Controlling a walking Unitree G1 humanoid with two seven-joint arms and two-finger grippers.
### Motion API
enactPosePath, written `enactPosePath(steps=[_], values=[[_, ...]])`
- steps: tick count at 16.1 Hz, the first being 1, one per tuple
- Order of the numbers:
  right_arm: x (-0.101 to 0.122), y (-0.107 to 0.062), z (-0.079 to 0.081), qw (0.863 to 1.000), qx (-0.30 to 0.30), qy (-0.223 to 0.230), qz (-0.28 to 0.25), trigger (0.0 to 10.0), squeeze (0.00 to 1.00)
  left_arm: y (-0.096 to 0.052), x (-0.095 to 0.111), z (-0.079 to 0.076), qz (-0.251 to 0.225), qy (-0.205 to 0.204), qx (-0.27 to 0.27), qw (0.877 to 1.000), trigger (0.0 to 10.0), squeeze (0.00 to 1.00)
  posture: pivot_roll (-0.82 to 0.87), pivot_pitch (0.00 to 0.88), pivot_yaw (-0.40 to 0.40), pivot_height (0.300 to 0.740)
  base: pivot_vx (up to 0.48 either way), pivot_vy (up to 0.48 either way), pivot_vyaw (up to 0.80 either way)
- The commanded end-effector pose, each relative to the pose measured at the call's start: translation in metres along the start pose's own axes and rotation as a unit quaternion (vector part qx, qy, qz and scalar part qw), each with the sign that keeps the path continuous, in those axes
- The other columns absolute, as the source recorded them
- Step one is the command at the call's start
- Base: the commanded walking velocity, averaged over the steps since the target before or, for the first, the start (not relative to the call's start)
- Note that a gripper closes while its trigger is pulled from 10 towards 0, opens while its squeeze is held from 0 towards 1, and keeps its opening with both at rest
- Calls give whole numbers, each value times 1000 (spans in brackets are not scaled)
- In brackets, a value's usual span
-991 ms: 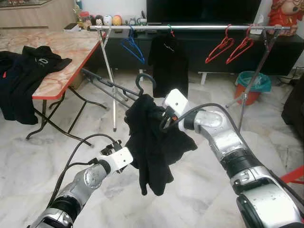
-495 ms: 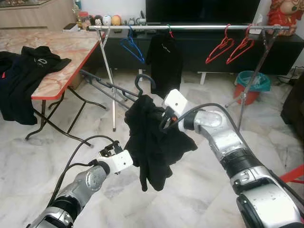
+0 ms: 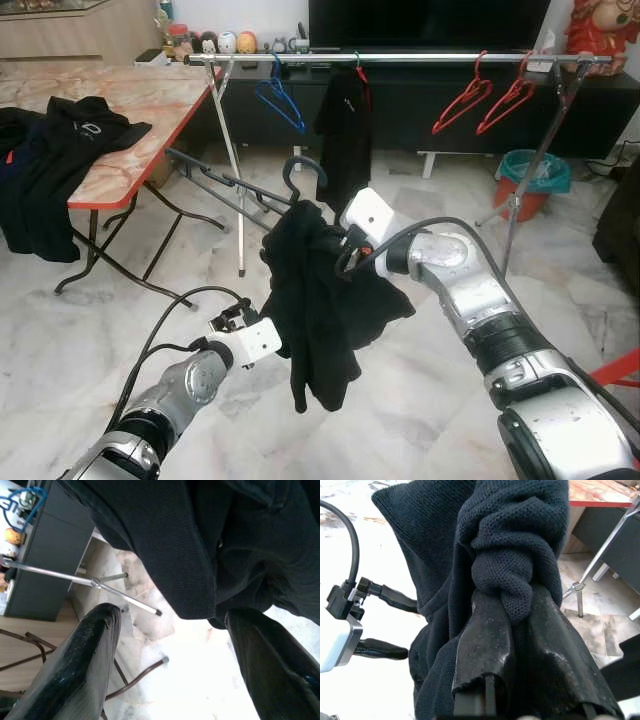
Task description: Hang hanger
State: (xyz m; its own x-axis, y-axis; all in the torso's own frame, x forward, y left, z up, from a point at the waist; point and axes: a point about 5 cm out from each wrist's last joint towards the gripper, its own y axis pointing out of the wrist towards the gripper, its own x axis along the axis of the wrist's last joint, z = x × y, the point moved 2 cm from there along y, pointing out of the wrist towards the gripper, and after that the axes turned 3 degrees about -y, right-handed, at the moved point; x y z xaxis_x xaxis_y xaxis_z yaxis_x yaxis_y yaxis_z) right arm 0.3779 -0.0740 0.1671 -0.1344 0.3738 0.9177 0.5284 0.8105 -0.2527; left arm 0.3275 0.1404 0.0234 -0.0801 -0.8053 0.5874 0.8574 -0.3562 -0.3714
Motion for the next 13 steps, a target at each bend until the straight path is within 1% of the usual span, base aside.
enactPosePath(steps=[1,6,10,11,13], values=[[23,3,-4,999,2,-30,-28,0,0,2,-1,2,9,12,4,1000,10000,0,-44,0,26,719,0,0,0],[24,3,-2,999,6,-30,-30,0,0,3,-4,-1,25,20,11,999,10000,0,-46,0,26,719,0,0,0],[24,3,-1,999,11,-30,-31,0,0,4,-10,3,52,21,47,997,10000,0,-46,0,26,719,0,0,0],[23,3,0,999,12,-29,-30,0,0,5,-11,7,59,21,68,996,10000,0,-46,0,26,719,0,0,0],[22,3,1,999,13,-29,-29,0,0,5,-12,9,63,20,79,995,10000,0,-46,0,26,719,0,0,0]])
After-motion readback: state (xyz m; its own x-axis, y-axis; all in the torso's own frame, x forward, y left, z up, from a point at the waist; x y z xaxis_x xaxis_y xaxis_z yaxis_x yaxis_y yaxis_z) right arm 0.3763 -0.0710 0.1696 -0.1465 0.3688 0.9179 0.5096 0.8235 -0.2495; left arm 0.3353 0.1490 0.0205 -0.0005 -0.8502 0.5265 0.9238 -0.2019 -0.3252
